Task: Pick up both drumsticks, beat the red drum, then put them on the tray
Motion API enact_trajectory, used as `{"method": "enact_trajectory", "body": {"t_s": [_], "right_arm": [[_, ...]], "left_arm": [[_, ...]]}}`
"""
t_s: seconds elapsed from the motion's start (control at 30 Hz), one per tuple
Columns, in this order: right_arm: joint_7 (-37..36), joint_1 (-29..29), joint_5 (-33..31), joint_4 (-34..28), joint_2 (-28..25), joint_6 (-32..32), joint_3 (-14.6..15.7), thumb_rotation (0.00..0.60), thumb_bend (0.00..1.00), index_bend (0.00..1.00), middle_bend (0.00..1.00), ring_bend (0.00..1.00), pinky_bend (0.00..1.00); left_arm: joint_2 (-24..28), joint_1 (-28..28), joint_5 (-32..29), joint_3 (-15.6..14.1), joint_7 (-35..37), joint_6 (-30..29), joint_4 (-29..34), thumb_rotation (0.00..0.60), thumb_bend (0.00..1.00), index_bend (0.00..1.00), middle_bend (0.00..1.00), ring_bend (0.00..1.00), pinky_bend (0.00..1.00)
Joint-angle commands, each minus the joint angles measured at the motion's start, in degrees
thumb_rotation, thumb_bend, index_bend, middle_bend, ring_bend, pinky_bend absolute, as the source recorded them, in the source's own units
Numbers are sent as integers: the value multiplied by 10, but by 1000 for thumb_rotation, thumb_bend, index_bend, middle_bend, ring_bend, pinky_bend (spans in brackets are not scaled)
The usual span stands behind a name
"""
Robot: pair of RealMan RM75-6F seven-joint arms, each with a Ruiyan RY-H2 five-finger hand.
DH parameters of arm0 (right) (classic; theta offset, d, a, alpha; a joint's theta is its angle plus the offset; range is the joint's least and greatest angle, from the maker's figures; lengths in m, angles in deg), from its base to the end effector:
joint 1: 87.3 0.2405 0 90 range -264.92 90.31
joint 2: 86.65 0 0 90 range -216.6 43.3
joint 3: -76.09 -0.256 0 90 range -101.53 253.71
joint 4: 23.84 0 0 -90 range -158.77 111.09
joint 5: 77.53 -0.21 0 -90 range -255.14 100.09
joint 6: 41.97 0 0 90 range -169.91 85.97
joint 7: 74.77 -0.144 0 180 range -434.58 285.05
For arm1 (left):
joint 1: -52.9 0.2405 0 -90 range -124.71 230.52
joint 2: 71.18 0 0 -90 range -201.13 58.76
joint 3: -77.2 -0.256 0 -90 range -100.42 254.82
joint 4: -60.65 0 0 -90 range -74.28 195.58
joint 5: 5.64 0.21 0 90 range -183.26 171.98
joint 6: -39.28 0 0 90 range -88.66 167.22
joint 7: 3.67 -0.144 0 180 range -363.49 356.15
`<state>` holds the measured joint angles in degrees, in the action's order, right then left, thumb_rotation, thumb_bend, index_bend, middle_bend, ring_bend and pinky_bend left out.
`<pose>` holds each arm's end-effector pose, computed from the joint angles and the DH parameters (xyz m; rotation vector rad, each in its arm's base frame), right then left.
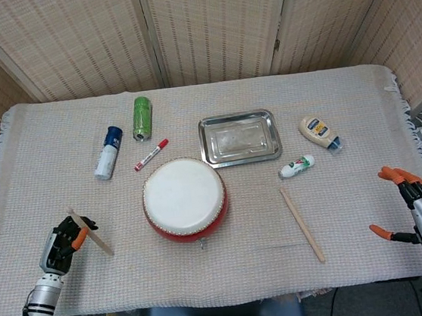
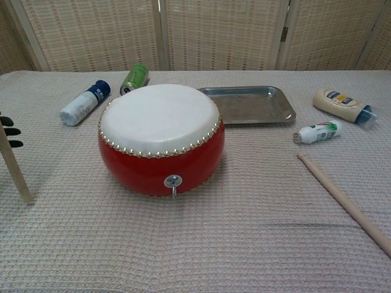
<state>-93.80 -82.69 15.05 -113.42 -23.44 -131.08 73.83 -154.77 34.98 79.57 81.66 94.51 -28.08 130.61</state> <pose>-0.3039 -0.1771 0.1694 1.3611 -1.0300 1.2001 -0.3163 0.2611 0.0474 -0.4618 -2.3112 -1.8339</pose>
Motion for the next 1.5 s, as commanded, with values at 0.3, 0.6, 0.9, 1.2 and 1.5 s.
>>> {"method": "enact_trajectory", "body": {"t_s": [0.3,0.6,0.9,1.2,1.5], "right_arm": [[-2,0,-3,1,0,1,0,542,31,78,173,22,152],[-5,-3,0,2,-3,-8,-1,540,31,79,173,22,153],[26,-6,12,-27,-29,-41,-16,540,31,79,174,22,152],[31,-3,18,-40,-37,-42,-18,541,31,82,174,22,152],[31,-4,20,-41,-35,-42,-17,540,31,83,174,22,152]], "left_arm": [[-18,-34,51,-29,375,23,-133,600,481,317,469,385,380],[-20,-33,40,-32,316,10,-124,600,407,334,540,505,498],[-18,-20,14,-22,134,-9,-63,600,258,540,713,665,633],[-27,-11,7,-20,-20,-26,-24,600,251,676,853,803,770],[-34,-6,17,-28,-85,-37,-20,600,251,716,888,837,806]]}}
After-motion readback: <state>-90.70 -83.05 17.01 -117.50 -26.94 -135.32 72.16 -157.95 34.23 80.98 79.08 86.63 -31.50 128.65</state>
